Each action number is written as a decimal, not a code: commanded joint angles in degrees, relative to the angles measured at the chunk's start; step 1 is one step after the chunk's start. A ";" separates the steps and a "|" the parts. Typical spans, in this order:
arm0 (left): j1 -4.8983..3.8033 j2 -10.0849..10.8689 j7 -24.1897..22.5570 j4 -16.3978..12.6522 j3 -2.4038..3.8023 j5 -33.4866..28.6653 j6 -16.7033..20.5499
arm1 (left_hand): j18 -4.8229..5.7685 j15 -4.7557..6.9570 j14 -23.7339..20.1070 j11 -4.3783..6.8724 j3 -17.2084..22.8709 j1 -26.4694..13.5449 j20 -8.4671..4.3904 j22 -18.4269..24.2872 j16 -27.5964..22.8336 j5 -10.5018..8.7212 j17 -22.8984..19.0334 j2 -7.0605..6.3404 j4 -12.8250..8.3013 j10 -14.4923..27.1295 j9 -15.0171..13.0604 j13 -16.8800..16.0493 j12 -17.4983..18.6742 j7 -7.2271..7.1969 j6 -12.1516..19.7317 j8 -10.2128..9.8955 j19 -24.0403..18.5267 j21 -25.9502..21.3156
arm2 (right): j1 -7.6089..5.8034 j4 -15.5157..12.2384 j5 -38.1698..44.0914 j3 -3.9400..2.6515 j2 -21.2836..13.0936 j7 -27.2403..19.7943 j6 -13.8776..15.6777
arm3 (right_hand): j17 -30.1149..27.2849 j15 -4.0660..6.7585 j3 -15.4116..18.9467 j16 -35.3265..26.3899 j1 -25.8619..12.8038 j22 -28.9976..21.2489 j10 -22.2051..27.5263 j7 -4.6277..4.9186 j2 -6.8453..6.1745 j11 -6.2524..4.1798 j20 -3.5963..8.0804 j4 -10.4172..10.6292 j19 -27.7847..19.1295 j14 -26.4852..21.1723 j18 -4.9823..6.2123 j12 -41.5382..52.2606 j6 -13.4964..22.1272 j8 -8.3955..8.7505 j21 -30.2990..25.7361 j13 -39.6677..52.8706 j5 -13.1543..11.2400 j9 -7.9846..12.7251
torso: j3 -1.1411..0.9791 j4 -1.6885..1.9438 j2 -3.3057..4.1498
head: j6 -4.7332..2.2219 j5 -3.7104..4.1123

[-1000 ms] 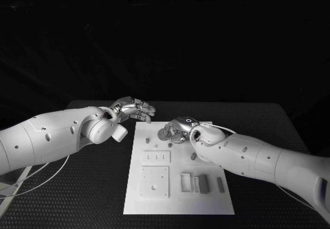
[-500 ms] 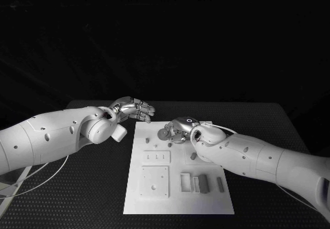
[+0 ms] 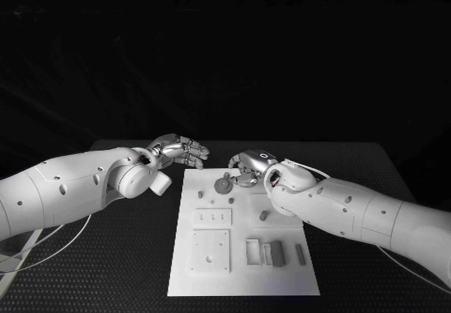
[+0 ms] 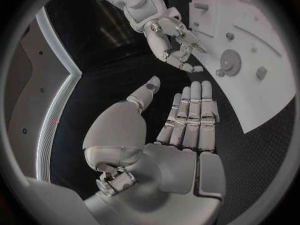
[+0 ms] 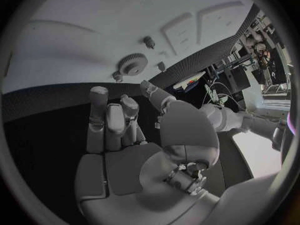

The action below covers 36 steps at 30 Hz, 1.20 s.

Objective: Assemble the parts on the task board

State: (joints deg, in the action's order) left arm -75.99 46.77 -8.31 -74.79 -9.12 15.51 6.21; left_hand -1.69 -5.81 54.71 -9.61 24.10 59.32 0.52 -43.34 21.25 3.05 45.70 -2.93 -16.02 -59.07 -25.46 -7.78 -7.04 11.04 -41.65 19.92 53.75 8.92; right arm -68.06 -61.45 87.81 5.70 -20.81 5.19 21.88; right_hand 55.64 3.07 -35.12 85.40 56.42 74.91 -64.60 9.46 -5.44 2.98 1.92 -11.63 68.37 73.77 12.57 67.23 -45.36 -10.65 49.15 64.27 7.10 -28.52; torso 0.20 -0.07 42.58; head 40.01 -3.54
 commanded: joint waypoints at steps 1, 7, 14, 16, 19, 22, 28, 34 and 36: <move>-0.03 -0.27 -0.89 0.58 0.03 -0.11 -0.53 | -0.46 0.00 0.53 -0.27 0.06 -0.41 -0.39 -0.05 -0.24 -0.22 0.11 -0.11 -0.03 0.24 0.09 -0.09 0.31 1.64 0.53 0.12 0.19 -0.24 | -0.34 -0.67 -5.53 -0.48 -0.80 -1.44 1.70 | -0.54 -0.23 -0.01 0.00 0.06 1.08 0.15 0.48 -0.91 0.40 0.23 -0.35 0.00 -0.42 2.43 0.00 0.12 -0.03 0.10 -0.14 0.12 0.08 | -0.16 -0.34 -0.31 | -0.25 -0.13; 0.51 -0.28 -1.08 1.33 0.03 -0.11 -0.70 | -0.46 0.00 0.54 -0.27 0.05 -0.43 -0.38 -0.05 -0.25 -0.22 0.12 -0.13 -0.03 0.23 0.09 -0.09 0.31 1.64 0.53 0.13 0.19 -0.25 | -1.60 -3.36 -7.58 -1.20 -4.89 -3.63 1.06 | -2.27 -0.43 -0.24 -0.61 0.64 0.97 0.44 0.71 -0.87 0.62 0.07 -0.85 -0.30 -1.36 2.43 -0.57 -0.10 -0.18 -0.27 -0.70 0.12 0.13 | -0.42 -0.93 -0.80 | -0.34 -0.68; 1.44 -0.31 -2.59 1.97 0.03 -0.11 -1.51 | -0.42 -0.03 0.58 -0.24 -0.15 -0.82 -0.35 -0.07 -0.35 -0.23 0.22 -0.22 0.07 0.09 0.08 -0.14 0.27 1.60 0.43 0.23 0.21 -0.28 | -4.09 -6.11 -14.63 -1.18 -11.28 -13.02 -6.00 | -4.19 -0.47 -0.38 -1.64 1.97 0.90 1.41 0.71 -0.02 0.64 -0.54 -2.89 -1.42 -3.05 2.43 -1.16 -0.64 -0.54 -1.12 -1.25 0.10 0.18 | -0.57 -1.58 -1.47 | -0.61 -0.70; 1.72 -0.32 -3.07 2.24 0.03 -0.07 -1.69 | -0.43 -0.02 0.60 -0.17 -0.29 -0.99 -0.37 -0.08 -0.42 -0.23 0.29 -0.24 0.03 -0.06 0.05 -0.18 0.21 1.52 0.26 0.35 0.20 -0.32 | -4.57 -6.56 -16.78 -1.17 -12.95 -16.07 -8.04 | -4.31 -0.38 -0.43 -2.06 2.22 0.86 2.22 0.61 0.16 0.55 -0.90 -3.48 -2.11 -3.77 2.38 -1.55 -0.98 -0.76 -1.58 -1.40 0.12 0.13 | -0.61 -1.69 -1.60 | -0.72 -0.64; 2.08 -0.30 -3.38 2.43 0.03 -0.01 -1.52 | -0.47 0.01 0.63 -0.09 -0.32 -0.88 -0.41 -0.11 -0.51 -0.22 0.39 -0.23 -0.17 -0.22 0.02 -0.23 0.17 1.38 0.09 0.48 0.22 -0.35 | -4.70 -6.93 -17.26 -1.17 -15.35 -17.99 -9.06 | -5.52 -0.45 -0.98 -5.35 2.59 0.19 6.09 0.75 0.38 0.69 -2.43 -4.52 -5.96 -7.72 1.81 -4.38 -0.24 -0.48 -4.39 -2.78 0.17 0.32 | -0.74 -2.02 -1.95 | -0.92 -0.70; 2.36 -0.41 -3.86 2.55 0.03 -0.01 -1.17 | -0.49 0.04 0.67 -0.05 -0.30 -0.61 -0.43 -0.13 -0.58 -0.22 0.48 -0.23 -0.37 -0.28 0.02 -0.26 0.17 1.38 0.05 0.54 0.24 -0.38 | -4.71 -5.20 -17.26 -1.15 -16.33 -18.39 -10.57 | -5.75 -0.38 -0.86 -5.83 3.28 0.14 6.30 0.60 0.02 0.56 -2.81 -4.80 -6.26 -8.07 1.90 -4.69 -0.12 -0.50 -4.82 -3.29 0.10 0.34 | -0.99 -2.39 -2.21 | -0.86 -0.82; 2.58 -0.22 -3.90 2.25 0.03 -0.01 -1.48 | -0.50 0.05 0.73 -0.06 -0.27 -0.30 -0.44 -0.17 -0.65 -0.22 0.58 -0.27 -0.47 -0.27 0.06 -0.27 0.22 1.35 0.13 0.52 0.29 -0.39 | -4.53 -1.10 -16.83 -1.00 -17.41 -18.82 -10.89 | -5.78 -0.26 -0.60 -5.92 3.91 0.20 6.42 0.47 -0.49 0.43 -3.12 -4.83 -6.32 -8.20 2.07 -4.78 -0.13 -0.61 -5.04 -3.64 0.09 0.32 | -1.39 -2.88 -2.39 | -0.80 -1.01; 2.69 -0.19 -3.63 1.95 0.03 -0.01 -1.40 | -0.48 0.05 0.78 -0.13 -0.34 -0.19 -0.43 -0.20 -0.74 -0.22 0.69 -0.34 -0.45 -0.14 0.13 -0.25 0.33 1.45 0.33 0.43 0.32 -0.42 | -2.88 3.01 -14.76 -0.79 -17.14 -18.87 -10.26 | -5.67 0.11 -0.45 -5.73 5.40 0.41 6.35 0.04 -1.14 0.03 -3.38 -5.00 -6.19 -8.14 2.42 -4.59 -0.07 -0.73 -5.10 -3.94 0.12 0.30 | -1.56 -3.21 -2.40 | -0.55 -0.90; 2.73 -0.21 -3.67 1.88 0.03 -0.01 -1.39 | -0.48 0.05 0.79 -0.13 -0.35 -0.16 -0.43 -0.20 -0.75 -0.22 0.71 -0.35 -0.46 -0.12 0.14 -0.24 0.35 1.47 0.36 0.42 0.33 -0.43 | -2.17 4.65 -14.56 -0.68 -16.36 -19.09 -10.25 | -5.62 0.27 -0.34 -5.65 6.15 0.52 6.31 -0.12 -1.38 -0.13 -3.47 -5.00 -6.12 -8.12 2.43 -4.49 0.02 -0.77 -5.11 -4.06 0.10 0.30 | -1.62 -3.16 -2.33 | -0.42 -0.77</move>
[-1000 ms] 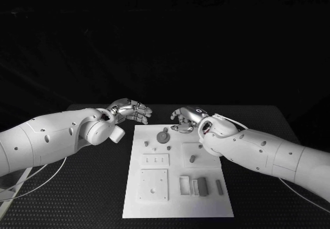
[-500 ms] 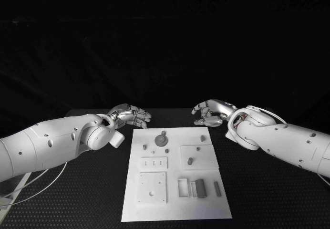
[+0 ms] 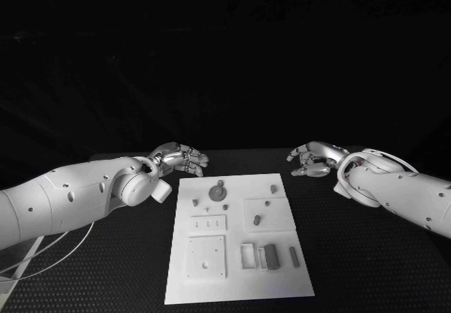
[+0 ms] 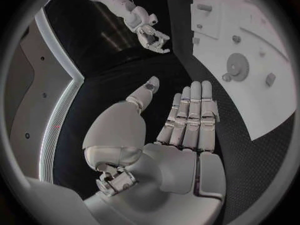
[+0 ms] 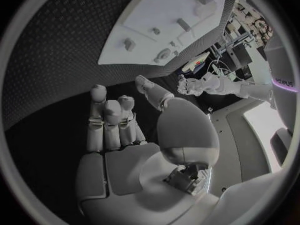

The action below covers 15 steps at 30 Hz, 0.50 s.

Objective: Assemble the parts on the task board

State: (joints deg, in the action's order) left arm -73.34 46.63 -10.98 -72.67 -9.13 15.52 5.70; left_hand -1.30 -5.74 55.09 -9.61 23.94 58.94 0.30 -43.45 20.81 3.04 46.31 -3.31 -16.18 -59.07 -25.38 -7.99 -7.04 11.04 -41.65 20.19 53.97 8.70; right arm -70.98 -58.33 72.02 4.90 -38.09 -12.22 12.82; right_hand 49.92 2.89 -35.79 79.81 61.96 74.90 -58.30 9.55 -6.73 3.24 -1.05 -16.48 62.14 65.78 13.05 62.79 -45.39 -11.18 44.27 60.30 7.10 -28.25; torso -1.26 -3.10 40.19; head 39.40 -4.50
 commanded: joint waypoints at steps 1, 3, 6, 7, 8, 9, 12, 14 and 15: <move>0.11 -0.11 -1.00 -0.27 0.03 -0.02 -0.92 | -0.87 -0.02 0.41 -0.14 -0.19 0.23 -0.21 -0.09 -0.32 -0.22 0.10 0.02 -0.30 -0.11 0.06 -0.03 0.36 1.48 0.37 0.15 0.11 -0.21 | 1.08 2.38 1.23 0.19 1.33 -1.80 -1.17 | 0.12 0.49 0.37 -0.03 0.79 0.55 0.00 -0.24 -0.15 -0.42 -0.52 -0.16 0.14 -0.12 1.95 0.00 0.08 -0.24 -0.23 -0.11 0.10 0.03 | -0.14 -0.04 0.08 | 0.27 0.31; 0.19 -0.21 -0.99 -0.34 0.03 -0.02 -1.04 | -0.87 -0.02 0.41 -0.14 -0.20 0.24 -0.21 -0.09 -0.33 -0.22 0.11 0.02 -0.30 -0.10 0.07 -0.03 0.37 1.48 0.39 0.14 0.11 -0.21 | 1.64 3.93 1.34 0.39 2.16 -2.03 -1.18 | 0.16 0.60 0.50 0.04 1.06 0.62 -0.02 -0.40 -0.26 -0.55 -0.56 -0.14 0.20 -0.09 1.95 0.08 0.28 -0.18 -0.21 -0.16 0.09 0.06 | -0.21 0.08 0.15 | 0.39 0.60; 0.34 -0.32 -1.00 -0.50 0.03 -0.02 -1.20 | -0.87 -0.02 0.41 -0.15 -0.21 0.26 -0.21 -0.09 -0.34 -0.22 0.12 0.02 -0.30 -0.10 0.07 -0.03 0.37 1.49 0.40 0.14 0.12 -0.22 | 2.58 5.78 1.44 0.52 3.20 -2.29 -1.14 | 0.22 0.82 0.69 0.12 1.33 0.71 -0.03 -0.67 -0.43 -0.81 -0.61 -0.11 0.26 -0.08 1.95 0.18 0.63 -0.07 -0.22 -0.23 0.09 0.11 | -0.24 0.29 0.24 | 0.52 0.86; 0.39 -0.34 -0.98 -0.54 0.03 -0.02 -1.28 | -0.87 -0.02 0.41 -0.15 -0.21 0.27 -0.21 -0.09 -0.34 -0.22 0.12 0.02 -0.30 -0.09 0.07 -0.03 0.38 1.49 0.41 0.13 0.12 -0.22 | 2.94 6.50 1.50 0.54 3.64 -2.36 -1.19 | 0.25 0.92 0.79 0.17 1.41 0.75 -0.03 -0.78 -0.53 -0.91 -0.61 -0.12 0.29 -0.07 1.95 0.23 0.80 -0.02 -0.20 -0.24 0.08 0.14 | -0.27 0.36 0.27 | 0.63 0.85; 0.42 -0.36 -0.97 -0.55 0.03 -0.02 -1.33 | -0.87 -0.02 0.41 -0.15 -0.21 0.27 -0.21 -0.10 -0.34 -0.22 0.12 0.02 -0.30 -0.09 0.08 -0.03 0.38 1.49 0.41 0.13 0.12 -0.22 | 3.17 7.07 1.56 0.56 4.01 -2.37 -1.15 | 0.28 0.99 0.87 0.21 1.45 0.78 -0.04 -0.87 -0.60 -0.99 -0.62 -0.11 0.31 -0.06 1.95 0.28 0.91 0.00 -0.20 -0.26 0.08 0.15 | -0.34 0.44 0.31 | 0.80 0.73; 0.44 -0.36 -0.96 -0.59 0.03 -0.02 -1.33 | -0.87 -0.02 0.41 -0.15 -0.21 0.27 -0.21 -0.10 -0.35 -0.22 0.13 0.03 -0.30 -0.09 0.08 -0.03 0.38 1.49 0.41 0.13 0.12 -0.22 | 3.35 7.83 1.79 0.61 4.56 -2.43 -0.97 | 0.30 1.05 0.93 0.25 1.47 0.81 -0.04 -0.92 -0.64 -1.05 -0.63 -0.09 0.33 -0.05 1.95 0.31 1.00 0.03 -0.19 -0.27 0.08 0.16 | -0.39 0.45 0.34 | 1.02 0.57; 0.46 -0.38 -0.97 -0.73 0.03 -0.02 -1.39 | -0.87 -0.02 0.41 -0.15 -0.21 0.29 -0.21 -0.10 -0.36 -0.22 0.14 0.04 -0.29 -0.09 0.08 -0.03 0.39 1.50 0.43 0.13 0.12 -0.23 | 3.72 9.01 1.88 0.66 5.52 -2.57 -0.92 | 0.34 1.11 1.08 0.32 1.36 0.86 -0.04 -0.94 -0.64 -1.08 -0.65 -0.01 0.37 -0.04 1.95 0.37 1.10 0.04 -0.17 -0.29 0.07 0.17 | -0.54 0.53 0.46 | 1.21 0.52; 0.46 -0.42 -0.98 -0.90 0.03 -0.02 -1.45 | -0.86 -0.02 0.41 -0.16 -0.22 0.30 -0.21 -0.10 -0.37 -0.22 0.15 0.05 -0.29 -0.08 0.09 -0.03 0.39 1.50 0.44 0.13 0.11 -0.23 | 4.06 9.54 1.88 0.66 6.14 -2.73 -0.94 | 0.37 1.13 1.18 0.36 1.27 0.88 -0.04 -0.97 -0.67 -1.11 -0.67 0.03 0.39 -0.03 1.95 0.41 1.17 0.04 -0.16 -0.30 0.06 0.18 | -0.64 0.57 0.59 | 1.21 0.58; 0.46 -0.42 -0.95 -1.06 0.04 -0.02 -1.25 | -0.86 -0.02 0.42 -0.16 -0.22 0.31 -0.21 -0.10 -0.38 -0.22 0.15 0.06 -0.29 -0.08 0.09 -0.03 0.40 1.50 0.44 0.13 0.11 -0.24 | 4.26 10.00 1.88 0.66 6.73 -2.84 -1.06 | 0.38 1.15 1.25 0.38 1.21 0.90 -0.04 -1.00 -0.69 -1.13 -0.67 0.05 0.40 -0.03 1.95 0.44 1.22 0.05 -0.16 -0.30 0.06 0.18 | -0.71 0.62 0.67 | 1.25 0.57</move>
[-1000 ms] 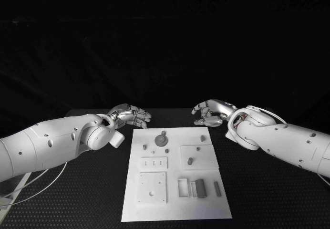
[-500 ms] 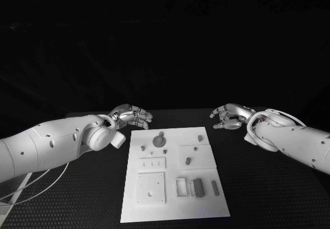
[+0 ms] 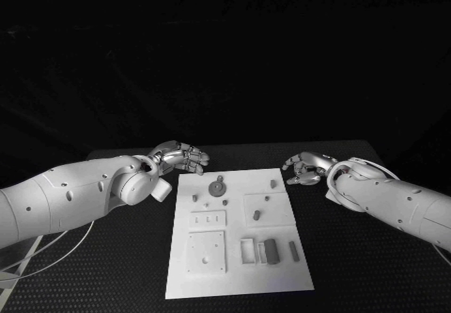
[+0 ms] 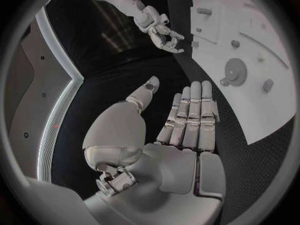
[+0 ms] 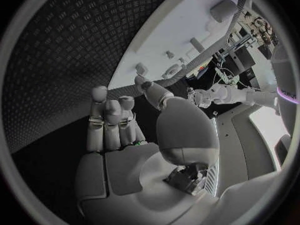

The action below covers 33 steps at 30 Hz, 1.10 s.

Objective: Assemble the parts on the task board

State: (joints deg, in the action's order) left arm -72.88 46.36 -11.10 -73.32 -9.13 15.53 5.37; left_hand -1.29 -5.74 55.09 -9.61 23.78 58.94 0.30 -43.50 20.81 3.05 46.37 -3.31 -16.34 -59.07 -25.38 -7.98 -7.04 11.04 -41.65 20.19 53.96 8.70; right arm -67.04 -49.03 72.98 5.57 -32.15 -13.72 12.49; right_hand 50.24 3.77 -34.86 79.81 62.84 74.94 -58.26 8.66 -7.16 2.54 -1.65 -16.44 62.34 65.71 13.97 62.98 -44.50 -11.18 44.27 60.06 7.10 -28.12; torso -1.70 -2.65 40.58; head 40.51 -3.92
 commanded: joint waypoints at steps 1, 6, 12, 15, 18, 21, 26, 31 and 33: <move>0.01 -0.13 -0.79 -0.48 0.04 -0.02 -0.84 | -0.87 -0.02 0.42 -0.16 -0.06 0.31 -0.21 -0.05 -0.38 -0.22 0.10 0.06 -0.13 -0.08 0.09 -0.04 0.40 1.50 0.44 0.13 0.12 -0.24 | 0.37 1.01 0.92 -0.01 1.11 -1.36 -0.87 | 0.07 0.27 0.35 0.40 0.29 0.86 -0.08 -0.12 -0.27 -0.44 -0.08 0.01 0.20 0.03 1.03 0.26 0.36 0.06 -0.16 -0.06 0.06 0.06 | -0.30 0.21 0.32 | 0.16 -0.03; 0.00 -0.20 -0.67 -0.63 0.05 -0.02 -0.87 | -0.87 -0.02 0.43 -0.16 -0.05 0.36 -0.22 -0.06 -0.41 -0.22 0.13 0.10 -0.13 -0.09 0.10 -0.05 0.40 1.52 0.45 0.13 0.12 -0.25 | 0.48 2.65 0.92 0.02 2.66 -1.42 -1.63 | 0.09 0.31 0.41 0.43 0.23 0.89 -0.06 -0.17 -0.20 -0.48 -0.09 0.04 0.20 0.01 1.03 0.30 0.46 0.07 -0.17 -0.08 0.08 0.07 | -0.42 0.27 0.54 | 0.21 0.04; 0.00 -0.06 -0.48 -0.73 0.05 -0.02 -1.01 | -0.87 -0.02 0.44 -0.16 -0.05 0.39 -0.22 -0.06 -0.42 -0.22 0.15 0.12 -0.12 -0.10 0.10 -0.06 0.40 1.54 0.46 0.14 0.13 -0.26 | 0.51 2.56 0.94 0.04 3.03 -1.14 -2.84 | 0.12 0.35 0.50 0.45 0.12 0.91 -0.03 -0.21 -0.11 -0.51 -0.11 0.07 0.17 -0.03 1.03 0.33 0.52 0.06 -0.20 -0.10 0.09 0.07 | -0.48 0.52 0.81 | 0.30 0.13; -0.02 0.16 -0.45 -0.91 0.07 0.00 -0.92 | -0.87 -0.02 0.44 -0.16 -0.05 0.40 -0.22 -0.06 -0.43 -0.22 0.16 0.13 -0.12 -0.10 0.10 -0.06 0.40 1.54 0.45 0.14 0.13 -0.26 | 0.83 2.78 1.17 0.14 3.24 -1.07 -3.26 | 0.13 0.36 0.51 0.46 0.11 0.92 -0.02 -0.22 -0.05 -0.52 -0.11 0.06 0.15 -0.04 1.03 0.34 0.52 0.04 -0.21 -0.11 0.10 0.07 | -0.48 0.51 0.87 | 0.34 0.23; -0.03 0.32 -0.56 -1.04 0.10 0.20 -0.79 | -0.87 -0.02 0.45 -0.16 -0.06 0.41 -0.21 -0.07 -0.45 -0.22 0.17 0.13 -0.12 -0.11 0.10 -0.06 0.41 1.55 0.44 0.15 0.13 -0.27 | 1.28 3.09 1.22 0.18 3.40 -1.03 -2.94 | 0.14 0.36 0.52 0.47 0.14 0.93 0.00 -0.21 0.01 -0.53 -0.10 0.03 0.13 -0.06 1.03 0.36 0.51 0.02 -0.22 -0.11 0.11 0.06 | -0.46 0.48 0.88 | 0.54 0.20; -0.04 0.49 -0.52 -1.22 0.13 0.26 -0.79 | -0.87 -0.02 0.45 -0.16 -0.06 0.42 -0.21 -0.07 -0.45 -0.22 0.18 0.13 -0.12 -0.11 0.10 -0.06 0.41 1.55 0.44 0.16 0.13 -0.27 | 1.42 3.40 1.29 0.26 3.62 -1.01 -2.68 | 0.18 0.28 0.55 0.52 0.26 0.97 0.03 -0.04 0.05 -0.40 -0.08 -0.07 0.08 -0.09 1.03 0.41 0.45 -0.06 -0.23 -0.13 0.12 0.03 | -0.46 0.45 0.88 | 0.67 -0.04; -0.04 0.49 -0.56 -1.26 0.14 0.29 -1.11 | -0.87 -0.02 0.45 -0.16 -0.08 0.43 -0.21 -0.07 -0.47 -0.22 0.19 0.10 -0.12 -0.12 0.10 -0.07 0.41 1.55 0.43 0.17 0.13 -0.28 | 1.43 3.25 1.31 0.30 3.76 -1.18 -2.30 | 0.24 0.11 0.61 0.62 0.41 1.05 0.04 0.12 0.16 -0.23 -0.07 -0.09 0.03 -0.10 1.03 0.54 0.27 -0.23 -0.22 -0.15 0.12 -0.03 | -0.47 0.55 0.80 | 1.00 -0.20; -0.05 0.47 -0.57 -1.23 0.14 0.29 -1.17 | -0.84 -0.04 0.46 -0.17 -0.18 0.31 -0.19 -0.08 -0.53 -0.23 0.24 0.07 -0.05 -0.12 0.11 -0.08 0.43 1.55 0.42 0.19 0.13 -0.31 | 1.44 3.22 1.12 0.30 4.11 -1.37 -1.74 | 0.33 0.03 0.76 0.81 0.37 1.13 -0.04 0.16 0.34 -0.18 -0.06 -0.03 0.13 -0.02 1.03 0.74 0.00 -0.45 -0.11 -0.15 0.11 -0.11 | -0.49 0.52 0.78 | 1.22 -0.30; -0.05 0.47 -0.54 -1.21 0.14 0.29 -1.24 | -0.84 -0.04 0.46 -0.17 -0.20 0.29 -0.18 -0.08 -0.54 -0.23 0.25 0.07 -0.04 -0.12 0.11 -0.08 0.43 1.55 0.42 0.19 0.13 -0.31 | 1.46 3.15 1.11 0.30 4.22 -1.41 -1.79 | 0.36 0.03 0.81 0.88 0.31 1.15 -0.07 0.14 0.42 -0.19 -0.06 0.01 0.19 0.01 1.03 0.81 -0.03 -0.49 -0.06 -0.16 0.11 -0.12 | -0.51 0.53 0.78 | 1.23 -0.32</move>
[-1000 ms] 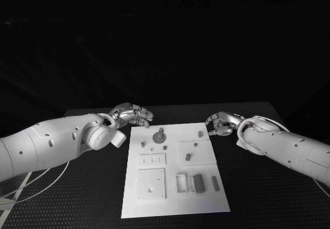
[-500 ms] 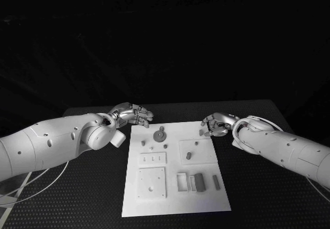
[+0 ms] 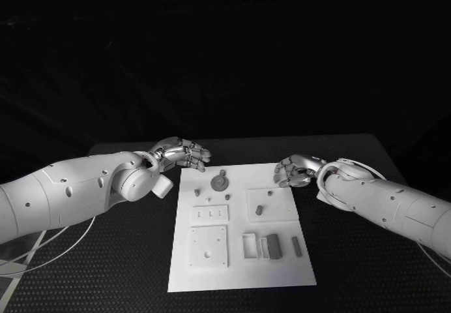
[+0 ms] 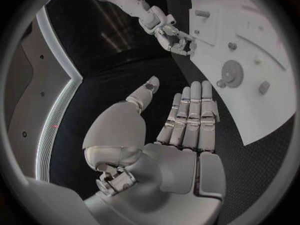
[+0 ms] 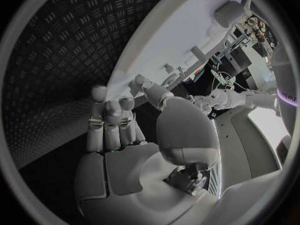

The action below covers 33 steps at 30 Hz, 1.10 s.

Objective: Assemble the parts on the task board

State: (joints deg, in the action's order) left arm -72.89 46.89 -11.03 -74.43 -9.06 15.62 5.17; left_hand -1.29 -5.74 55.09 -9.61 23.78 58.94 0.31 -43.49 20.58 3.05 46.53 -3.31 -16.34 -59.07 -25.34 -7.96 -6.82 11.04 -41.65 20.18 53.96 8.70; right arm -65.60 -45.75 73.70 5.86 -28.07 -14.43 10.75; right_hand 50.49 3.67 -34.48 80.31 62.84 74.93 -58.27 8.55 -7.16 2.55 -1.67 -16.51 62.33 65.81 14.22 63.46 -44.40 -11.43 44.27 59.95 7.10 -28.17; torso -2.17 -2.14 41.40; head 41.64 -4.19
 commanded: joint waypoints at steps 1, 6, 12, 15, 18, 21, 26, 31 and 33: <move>-0.04 -0.07 -0.59 -0.08 0.07 0.20 -1.05 | -0.85 -0.04 0.46 -0.17 -0.21 0.28 -0.19 -0.09 -0.32 -0.23 0.09 0.06 -0.04 -0.12 0.07 -0.09 0.22 1.55 0.42 0.21 0.13 -0.32 | 0.05 -0.08 0.37 0.02 0.21 -0.72 -0.11 | 0.13 0.15 0.45 0.44 0.28 1.18 -0.08 0.23 0.48 -0.21 -0.04 0.09 0.25 -0.05 0.78 0.38 -0.15 -0.27 -0.03 -0.05 0.11 -0.08 | -0.04 -0.01 -0.04 | 0.09 -0.06; -0.04 -0.01 -0.54 -0.17 0.07 0.20 -0.98 | -0.85 -0.04 0.46 -0.17 -0.22 0.29 -0.19 -0.09 -0.34 -0.22 0.11 0.07 -0.05 -0.13 0.07 -0.10 0.22 1.54 0.42 0.21 0.13 -0.32 | 0.22 0.04 0.30 0.03 0.44 -0.75 -0.10 | 0.27 0.19 0.60 0.72 0.04 1.24 -0.20 0.21 0.79 -0.24 0.02 0.17 0.45 0.08 0.78 0.66 -0.51 -0.55 0.17 -0.05 0.12 -0.17 | -0.04 -0.06 -0.04 | 0.09 -0.18; -0.04 0.00 -0.54 -0.14 0.07 0.20 -0.99 | -0.85 -0.05 0.47 -0.17 -0.24 0.27 -0.19 -0.09 -0.36 -0.22 0.13 0.09 -0.03 -0.13 0.07 -0.10 0.23 1.54 0.42 0.22 0.13 -0.33 | 0.35 0.02 0.21 0.07 0.68 -0.77 -0.02 | 0.33 0.19 0.65 0.86 -0.15 1.25 -0.24 0.20 1.05 -0.25 0.05 0.27 0.54 0.13 0.78 0.79 -0.64 -0.67 0.27 -0.07 0.13 -0.20 | -0.03 -0.09 0.00 | 0.05 -0.31; -0.04 -0.04 -0.42 -0.11 0.07 0.20 -1.20 | -0.85 -0.05 0.47 -0.17 -0.25 0.26 -0.19 -0.09 -0.37 -0.22 0.14 0.10 -0.03 -0.13 0.08 -0.10 0.23 1.54 0.42 0.23 0.13 -0.34 | 0.36 -0.02 0.20 0.07 0.76 -0.62 -0.13 | 0.38 0.20 0.64 0.95 -0.22 1.25 -0.27 0.19 1.24 -0.26 0.09 0.27 0.58 0.16 0.78 0.89 -0.89 -0.84 0.33 -0.09 0.14 -0.27 | -0.03 -0.12 -0.01 | 0.05 -0.35; -0.04 -0.05 -0.08 -0.13 0.07 0.20 -1.55 | -0.84 -0.05 0.47 -0.17 -0.28 0.20 -0.18 -0.09 -0.39 -0.23 0.15 0.10 -0.01 -0.13 0.08 -0.11 0.24 1.54 0.42 0.23 0.13 -0.35 | 0.36 0.03 0.21 0.07 0.83 -0.57 -0.03 | 0.41 0.17 0.63 1.04 -0.32 1.25 -0.28 0.23 1.48 -0.22 0.14 0.27 0.60 0.16 0.78 1.00 -1.51 -1.24 0.41 -0.14 0.15 -0.46 | -0.06 -0.13 -0.01 | 0.07 -0.43; -0.05 -0.02 0.09 -0.13 0.07 0.20 -1.64 | -0.83 -0.06 0.46 -0.17 -0.31 0.17 -0.18 -0.09 -0.42 -0.22 0.17 0.10 0.00 -0.13 0.08 -0.11 0.25 1.55 0.42 0.24 0.12 -0.36 | 0.36 0.04 0.21 0.07 0.92 -0.46 0.32 | 0.44 0.14 0.60 1.10 -0.39 1.25 -0.29 0.28 1.69 -0.19 0.17 0.29 0.62 0.17 0.78 1.10 -1.97 -1.54 0.47 -0.19 0.15 -0.62 | -0.08 -0.13 0.00 | 0.05 -0.45; -0.05 0.05 0.22 -0.18 0.07 0.21 -1.78 | -0.83 -0.06 0.46 -0.18 -0.35 0.13 -0.18 -0.09 -0.45 -0.23 0.19 0.08 0.00 -0.11 0.09 -0.11 0.26 1.55 0.43 0.24 0.11 -0.38 | 0.36 0.08 0.52 0.07 1.00 -0.06 0.02 | 0.50 -0.01 0.64 1.32 -0.74 1.26 -0.42 0.45 1.99 -0.03 0.25 0.41 0.80 0.32 0.78 1.38 -3.63 -2.54 0.70 -0.32 0.14 -1.20 | -0.07 -0.18 0.01 | 0.06 -0.38; -0.05 0.11 0.30 -0.22 0.07 0.22 -1.88 | -0.83 -0.06 0.45 -0.18 -0.37 0.12 -0.18 -0.09 -0.47 -0.22 0.20 0.08 0.00 -0.11 0.09 -0.11 0.27 1.55 0.44 0.24 0.11 -0.39 | 0.36 0.15 0.80 0.08 1.06 0.27 0.33 | 0.84 0.06 0.72 2.09 -1.13 1.33 -0.72 0.30 2.14 -0.14 0.47 0.47 1.24 0.65 0.78 1.93 -5.27 -3.44 1.25 -0.32 0.15 -1.82 | -0.07 -0.18 0.03 | 0.09 -0.30; -0.05 0.11 0.32 -0.20 0.07 0.23 -1.86 | -0.83 -0.06 0.45 -0.18 -0.38 0.11 -0.18 -0.09 -0.48 -0.22 0.20 0.09 0.00 -0.11 0.10 -0.11 0.27 1.55 0.44 0.24 0.11 -0.40 | 0.37 0.15 0.93 0.08 1.12 0.43 0.40 | 0.92 0.17 0.71 2.27 -1.20 1.34 -0.75 0.19 2.16 -0.25 0.53 0.46 1.31 0.68 0.78 2.05 -5.57 -3.60 1.40 -0.33 0.16 -1.97 | -0.09 -0.19 0.04 | 0.09 -0.26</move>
State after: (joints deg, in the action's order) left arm -72.89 47.03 -10.53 -74.47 -9.05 15.69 4.35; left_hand -1.28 -5.74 55.08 -9.61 23.78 58.94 0.31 -43.51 20.37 3.05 46.63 -3.31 -16.34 -59.07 -25.30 -8.00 -6.82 11.04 -41.65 20.14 53.96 8.70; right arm -65.28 -45.60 73.82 5.92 -27.06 -14.31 10.94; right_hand 51.35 3.57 -34.00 82.22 61.85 74.91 -58.80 7.20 -5.27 2.44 -1.04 -16.03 63.19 66.34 14.25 65.23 -46.32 -14.81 45.50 59.70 7.10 -30.11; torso -2.24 -2.32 41.42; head 41.73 -4.50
